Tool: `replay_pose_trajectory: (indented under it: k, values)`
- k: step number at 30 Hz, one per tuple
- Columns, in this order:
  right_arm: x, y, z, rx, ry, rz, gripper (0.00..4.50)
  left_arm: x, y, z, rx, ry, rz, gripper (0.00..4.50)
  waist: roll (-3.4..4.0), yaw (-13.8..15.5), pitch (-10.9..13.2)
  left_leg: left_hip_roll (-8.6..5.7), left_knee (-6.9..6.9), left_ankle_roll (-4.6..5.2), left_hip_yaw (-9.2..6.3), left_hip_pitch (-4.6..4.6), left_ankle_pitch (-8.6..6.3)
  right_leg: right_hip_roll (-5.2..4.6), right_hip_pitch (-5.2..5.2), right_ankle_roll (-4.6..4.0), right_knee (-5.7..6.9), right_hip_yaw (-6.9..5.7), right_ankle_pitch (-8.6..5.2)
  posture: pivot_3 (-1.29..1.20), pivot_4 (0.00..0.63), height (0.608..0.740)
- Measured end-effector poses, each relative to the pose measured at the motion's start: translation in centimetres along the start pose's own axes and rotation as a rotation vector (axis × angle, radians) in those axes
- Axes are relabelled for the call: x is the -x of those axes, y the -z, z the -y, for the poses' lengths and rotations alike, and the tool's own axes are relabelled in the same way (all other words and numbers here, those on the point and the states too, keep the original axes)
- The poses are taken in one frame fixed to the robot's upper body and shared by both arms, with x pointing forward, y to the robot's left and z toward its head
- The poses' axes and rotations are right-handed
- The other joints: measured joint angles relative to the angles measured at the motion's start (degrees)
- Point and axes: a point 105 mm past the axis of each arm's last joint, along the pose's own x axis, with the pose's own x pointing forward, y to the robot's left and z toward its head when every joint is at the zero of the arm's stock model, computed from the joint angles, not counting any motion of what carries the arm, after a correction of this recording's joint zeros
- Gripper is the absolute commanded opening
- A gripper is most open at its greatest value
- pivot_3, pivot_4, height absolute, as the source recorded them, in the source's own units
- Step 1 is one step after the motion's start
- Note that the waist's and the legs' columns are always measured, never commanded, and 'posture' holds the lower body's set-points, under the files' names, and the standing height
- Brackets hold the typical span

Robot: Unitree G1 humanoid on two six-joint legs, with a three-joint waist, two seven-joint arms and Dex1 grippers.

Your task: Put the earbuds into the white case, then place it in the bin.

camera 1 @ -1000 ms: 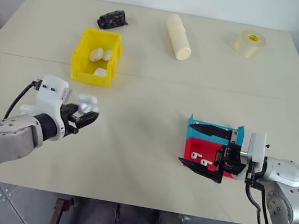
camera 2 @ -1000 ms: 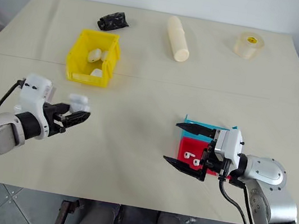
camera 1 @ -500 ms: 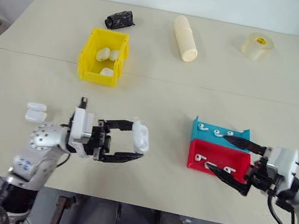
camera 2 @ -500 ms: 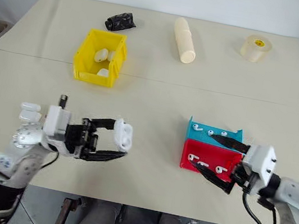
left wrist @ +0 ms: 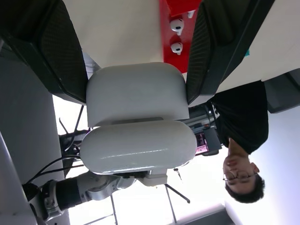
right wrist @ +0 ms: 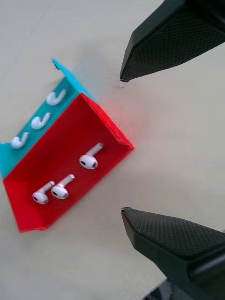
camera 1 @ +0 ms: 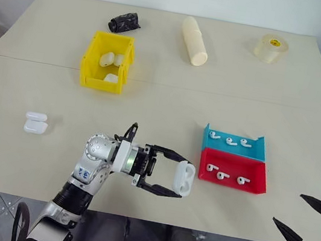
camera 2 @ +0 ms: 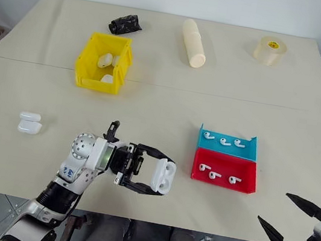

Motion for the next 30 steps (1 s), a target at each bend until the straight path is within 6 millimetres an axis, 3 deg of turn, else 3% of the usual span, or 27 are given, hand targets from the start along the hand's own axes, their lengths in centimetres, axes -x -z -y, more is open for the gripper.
replay_pose_trajectory:
  k: [12,20,27,30]
  values:
    - [-6.9,-4.9,2.1,0.158,-0.192,-0.400,4.50,0.3,0.0,-0.5,0.045,-0.094,-0.032,2.80,0.06,0.60,-0.04,0.05,0.17,0.06,-0.15,-0.17,0.03,-0.17,-0.01,0.11,-0.07,-0.06,0.06,0.00,0.150,0.740]
    - [-9.2,-4.2,1.3,0.301,-0.305,-0.546,4.50,0.0,-0.1,-0.6,0.059,-0.118,-0.039,2.80,0.05,0.25,-0.03,0.06,0.11,0.06,-0.16,-0.20,0.03,-0.17,-0.07,0.10,-0.11,-0.11,0.06,0.00,0.150,0.740]
    - [-10.8,-4.0,1.2,0.420,-0.346,-0.543,4.50,-0.2,-0.2,-0.7,0.064,-0.128,-0.042,2.80,0.05,0.21,-0.03,0.06,0.11,0.05,-0.14,-0.21,0.04,-0.18,-0.11,0.10,-0.10,-0.09,0.06,0.00,0.150,0.740]
    - [-11.2,-3.6,1.4,0.463,-0.367,-0.556,3.91,-0.3,-0.4,-0.8,0.060,-0.128,-0.041,2.80,0.06,0.23,-0.03,0.04,0.13,0.05,-0.14,-0.21,0.04,-0.20,-0.10,0.11,-0.10,-0.09,0.06,0.00,0.150,0.740]
